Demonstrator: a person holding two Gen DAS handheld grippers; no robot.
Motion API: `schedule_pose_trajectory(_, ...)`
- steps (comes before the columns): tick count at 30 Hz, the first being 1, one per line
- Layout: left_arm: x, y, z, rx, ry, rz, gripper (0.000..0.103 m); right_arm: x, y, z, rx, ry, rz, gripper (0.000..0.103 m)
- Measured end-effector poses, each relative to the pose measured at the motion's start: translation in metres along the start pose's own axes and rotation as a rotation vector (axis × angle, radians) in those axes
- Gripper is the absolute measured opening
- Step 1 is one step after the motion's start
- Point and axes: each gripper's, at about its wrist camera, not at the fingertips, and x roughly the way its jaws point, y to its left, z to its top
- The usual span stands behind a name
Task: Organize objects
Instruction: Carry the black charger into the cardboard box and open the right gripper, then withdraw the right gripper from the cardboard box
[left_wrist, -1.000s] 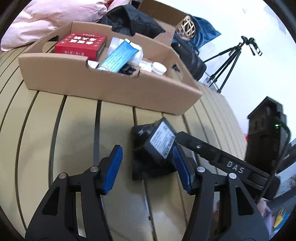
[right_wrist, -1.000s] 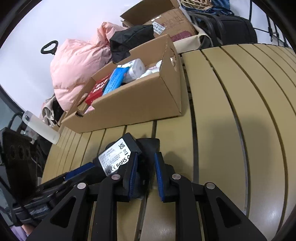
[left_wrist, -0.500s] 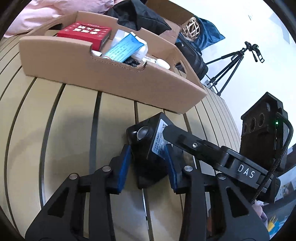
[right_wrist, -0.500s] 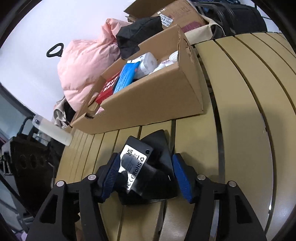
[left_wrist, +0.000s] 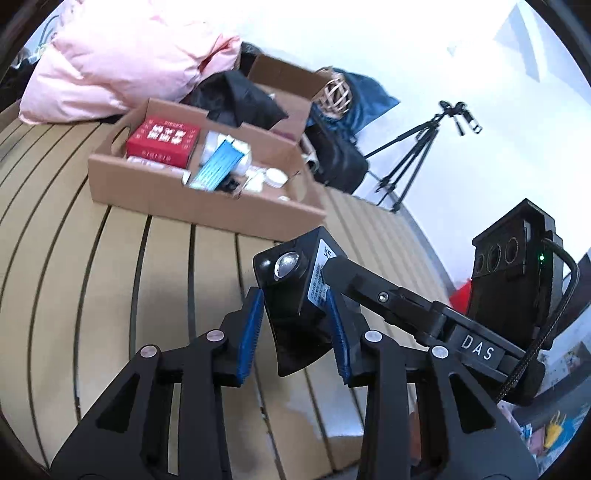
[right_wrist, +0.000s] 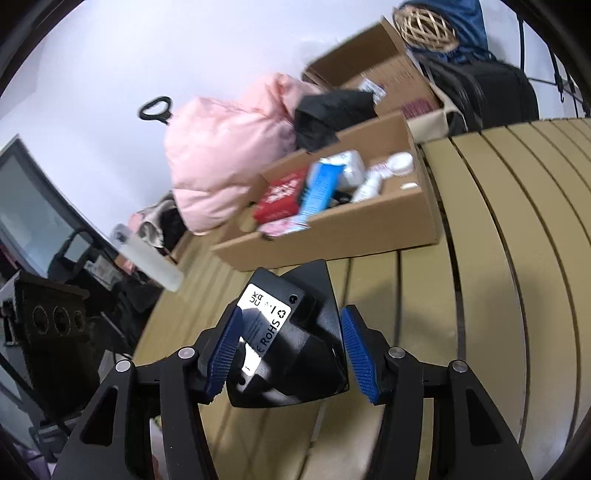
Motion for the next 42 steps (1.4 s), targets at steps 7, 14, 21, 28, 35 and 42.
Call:
schedule_pose_trajectory(7, -0.006, -0.012, 0.059, 0.046, -0.054, -0.015, 0.030, -0.021, 0.034, 0.035, -0.056, -0.056, -0.003, 0.058)
schedule_pose_trajectory(14, 0.073, 0.012, 0.140, 0.001, 0.028, -0.050, 0.030, 0.019, 0.009, 0.121, -0.030, -0.031, 0.007, 0.058)
schedule_pose_trajectory(21, 0.161, 0.041, 0.147, 0.008, 0.171, 0.091, 0.022, 0.092, -0.045, 0.162, 0.014, 0.068, -0.119, 0.058)
schedule_pose_trajectory(28, 0.118, 0.041, 0.130, 0.201, 0.077, 0.303, 0.075, 0.116, -0.063, 0.152, -0.079, 0.116, -0.338, 0.085)
schedule_pose_trajectory(35, 0.040, 0.051, 0.135, 0.180, 0.016, 0.409, 0.100, 0.076, -0.019, 0.144, -0.194, 0.064, -0.398, 0.103)
schedule_pose_trajectory(42, -0.052, 0.037, 0.101, 0.217, -0.035, 0.501, 0.103, 0.005, 0.022, 0.127, -0.227, 0.066, -0.424, 0.103)
